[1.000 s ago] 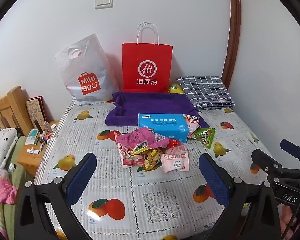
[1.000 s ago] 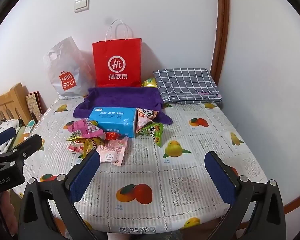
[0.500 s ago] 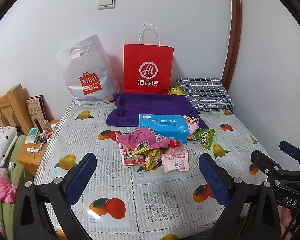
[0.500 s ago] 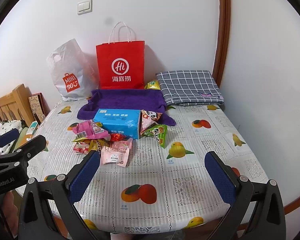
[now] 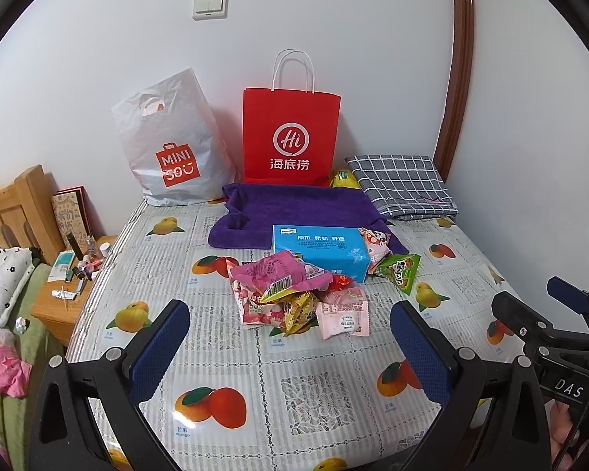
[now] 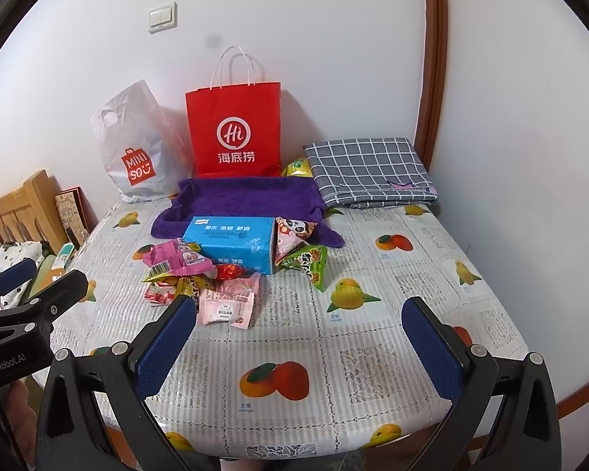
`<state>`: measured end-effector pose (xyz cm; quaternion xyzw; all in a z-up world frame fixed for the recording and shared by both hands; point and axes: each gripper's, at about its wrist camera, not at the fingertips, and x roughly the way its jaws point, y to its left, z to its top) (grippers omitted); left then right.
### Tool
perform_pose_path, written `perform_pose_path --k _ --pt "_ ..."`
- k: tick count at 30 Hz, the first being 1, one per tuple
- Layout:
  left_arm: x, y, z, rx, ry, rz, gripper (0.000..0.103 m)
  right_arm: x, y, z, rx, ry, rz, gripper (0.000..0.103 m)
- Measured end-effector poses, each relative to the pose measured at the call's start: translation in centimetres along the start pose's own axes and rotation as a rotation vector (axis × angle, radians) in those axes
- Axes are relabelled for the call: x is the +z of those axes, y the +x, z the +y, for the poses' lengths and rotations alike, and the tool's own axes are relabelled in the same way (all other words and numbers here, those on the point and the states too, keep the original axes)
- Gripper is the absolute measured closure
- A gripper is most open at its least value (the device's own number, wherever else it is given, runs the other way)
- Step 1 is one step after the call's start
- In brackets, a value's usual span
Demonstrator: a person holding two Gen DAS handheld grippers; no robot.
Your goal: Organize snacks
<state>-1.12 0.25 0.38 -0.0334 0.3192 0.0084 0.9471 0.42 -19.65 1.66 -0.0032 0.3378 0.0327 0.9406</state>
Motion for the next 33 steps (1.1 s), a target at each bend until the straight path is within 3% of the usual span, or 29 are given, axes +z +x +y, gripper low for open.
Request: perform_pose_path --k 33 --pt "-0.29 -0.24 -0.69 -0.015 0.012 -0.003 0.000 -0.37 -0.35 -0.35 -0.003 0.026 -0.007 0.000"
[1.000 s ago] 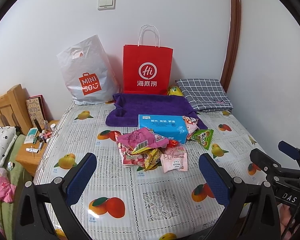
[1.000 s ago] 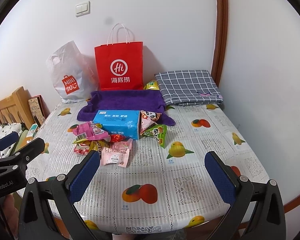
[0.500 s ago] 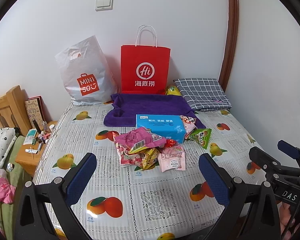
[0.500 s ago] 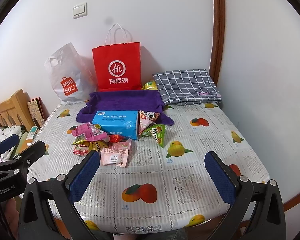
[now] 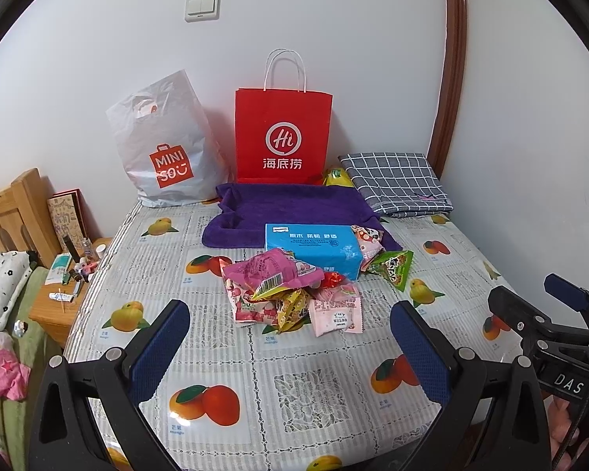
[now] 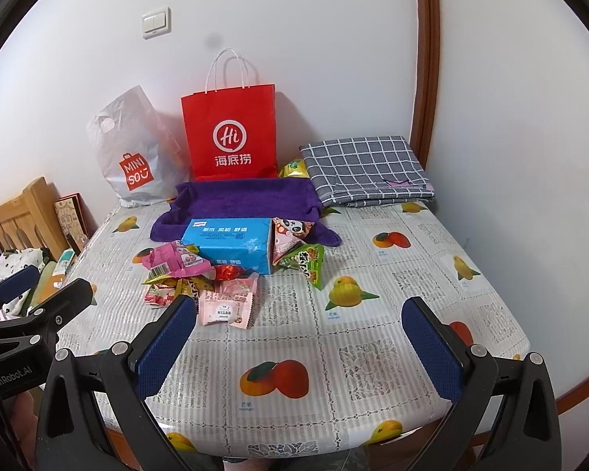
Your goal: Organize snacks
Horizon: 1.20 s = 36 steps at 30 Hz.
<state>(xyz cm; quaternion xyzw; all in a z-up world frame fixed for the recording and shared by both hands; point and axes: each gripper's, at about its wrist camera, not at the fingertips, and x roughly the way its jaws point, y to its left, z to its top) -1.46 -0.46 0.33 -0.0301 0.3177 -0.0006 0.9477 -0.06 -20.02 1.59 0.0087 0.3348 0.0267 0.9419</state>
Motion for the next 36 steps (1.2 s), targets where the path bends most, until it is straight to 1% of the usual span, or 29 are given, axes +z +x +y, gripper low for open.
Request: perform_pose_path --k 22,36 --pt "0.0 -0.4 -0.2 -0.002 0.009 -0.008 0.000 -0.1 -1.0 0.2 0.004 0.007 -0.018 0.000" --pt "0.0 -0.1 0.0 0.007 0.015 0.000 0.000 -0.4 -0.4 -0.2 0.001 0.033 -0.012 0.000"
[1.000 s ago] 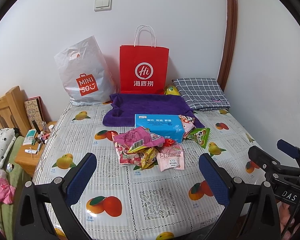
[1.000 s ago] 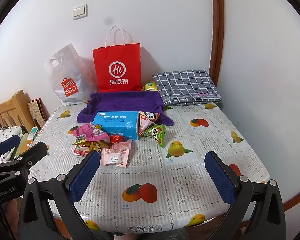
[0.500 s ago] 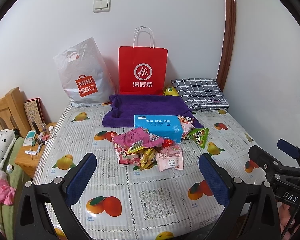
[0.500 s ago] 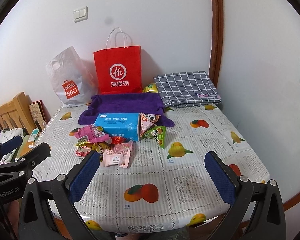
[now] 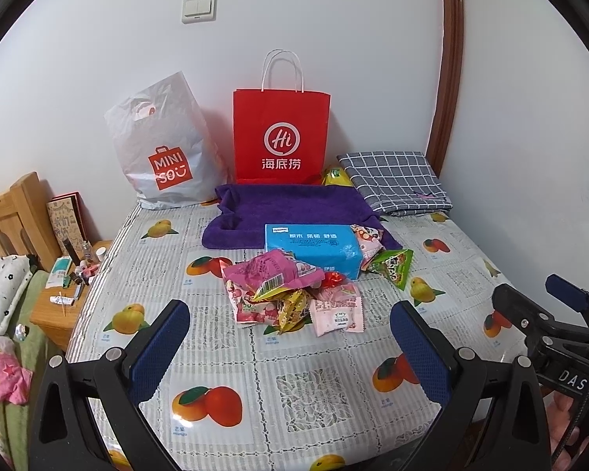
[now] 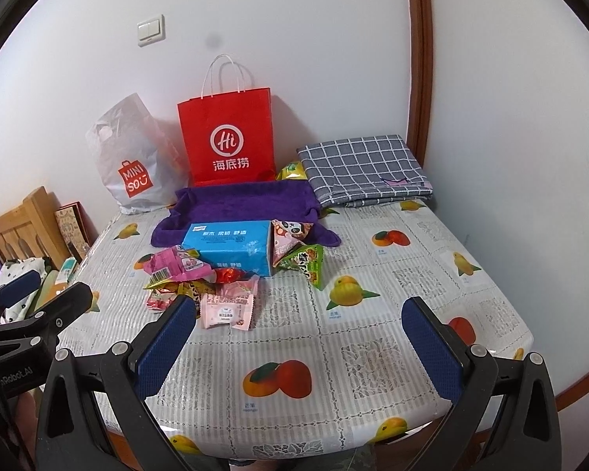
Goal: Organize snacks
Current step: 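Reach the right gripper to the green triangular snack pack and grasp it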
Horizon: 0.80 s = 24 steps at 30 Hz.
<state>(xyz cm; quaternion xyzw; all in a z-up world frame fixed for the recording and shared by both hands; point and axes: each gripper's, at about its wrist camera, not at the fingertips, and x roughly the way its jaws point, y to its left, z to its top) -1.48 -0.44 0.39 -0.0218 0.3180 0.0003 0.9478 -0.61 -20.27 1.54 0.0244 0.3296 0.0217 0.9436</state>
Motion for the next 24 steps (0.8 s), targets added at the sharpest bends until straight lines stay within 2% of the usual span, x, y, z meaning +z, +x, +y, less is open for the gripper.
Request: perform_pose_path --k 7,19,24 --pt "0.0 1.5 1.0 -0.006 -0.001 0.005 0.000 -0.5 1.4 0.0 0.035 0.005 0.012 0.000" --pt "-1.9 7.9 2.8 0.022 -0.022 0.106 0.000 -2.0 7.1 -0.7 0.009 0.014 0.076 0.001" --pt "-2.9 10.7 3.9 0.029 -0.033 0.157 0.001 -1.9 9.8 -1.5 0.042 -0.006 0.090 0.003"
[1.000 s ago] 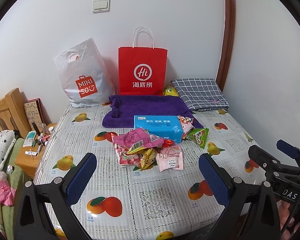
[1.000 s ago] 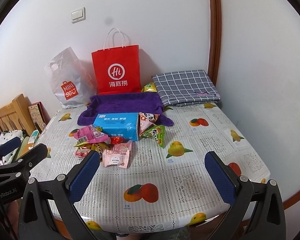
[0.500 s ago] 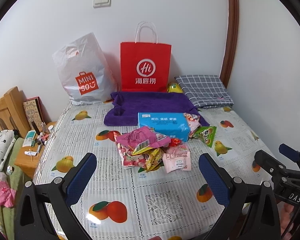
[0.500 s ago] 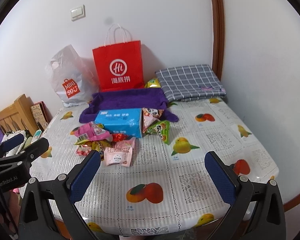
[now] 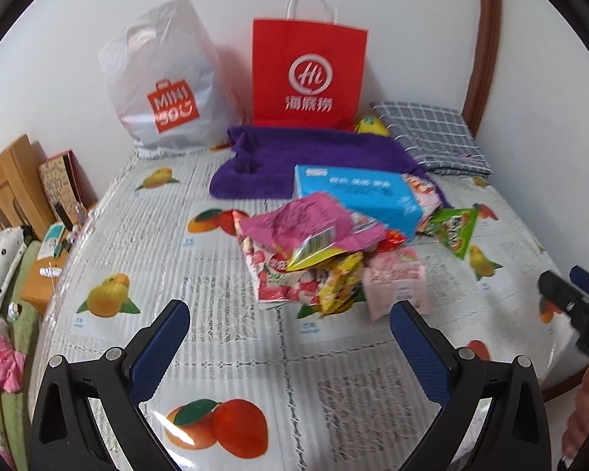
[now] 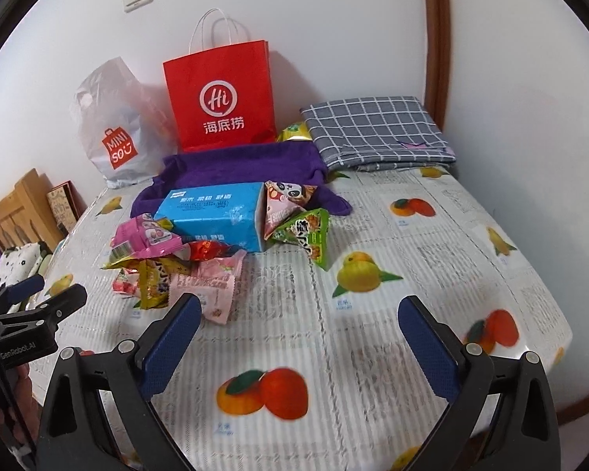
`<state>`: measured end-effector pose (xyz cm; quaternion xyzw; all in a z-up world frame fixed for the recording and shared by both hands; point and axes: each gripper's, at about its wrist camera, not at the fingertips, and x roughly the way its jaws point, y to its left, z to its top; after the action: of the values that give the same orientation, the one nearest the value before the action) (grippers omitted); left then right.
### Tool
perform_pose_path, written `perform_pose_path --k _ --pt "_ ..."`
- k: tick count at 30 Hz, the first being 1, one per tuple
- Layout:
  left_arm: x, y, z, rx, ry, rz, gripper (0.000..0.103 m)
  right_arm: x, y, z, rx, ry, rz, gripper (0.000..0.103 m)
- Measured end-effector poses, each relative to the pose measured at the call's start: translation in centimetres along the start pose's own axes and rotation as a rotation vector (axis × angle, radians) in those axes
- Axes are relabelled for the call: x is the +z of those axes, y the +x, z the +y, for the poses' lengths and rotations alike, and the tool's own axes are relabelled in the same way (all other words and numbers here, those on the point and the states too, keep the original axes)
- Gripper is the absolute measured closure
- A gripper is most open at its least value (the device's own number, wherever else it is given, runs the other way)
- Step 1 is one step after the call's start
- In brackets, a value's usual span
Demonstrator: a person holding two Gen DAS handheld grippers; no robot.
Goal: Organize snacks
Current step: 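Reach the right gripper to the green triangular snack pack and grasp it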
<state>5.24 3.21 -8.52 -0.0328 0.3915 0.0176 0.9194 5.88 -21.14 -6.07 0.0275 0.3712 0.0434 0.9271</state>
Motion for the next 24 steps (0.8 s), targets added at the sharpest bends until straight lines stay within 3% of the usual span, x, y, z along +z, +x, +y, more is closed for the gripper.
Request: perform_pose_path --k 10,21,24 --pt "-0.2 5.4 3.0 0.055 0.008 0.060 0.001 1.3 6.8 -1.6 -0.013 -0.045 0.046 0.003" --pt "-0.7 9.4 6.0 0.043 -0.047 0.074 0.001 2.0 12.9 -2.5 0.030 -0.074 -0.018 0.005" --pt "-0.8 10.6 6.6 0.012 -0.075 0.124 0.001 2.5 14.4 -3.0 0.050 -0.062 -0.011 0.007"
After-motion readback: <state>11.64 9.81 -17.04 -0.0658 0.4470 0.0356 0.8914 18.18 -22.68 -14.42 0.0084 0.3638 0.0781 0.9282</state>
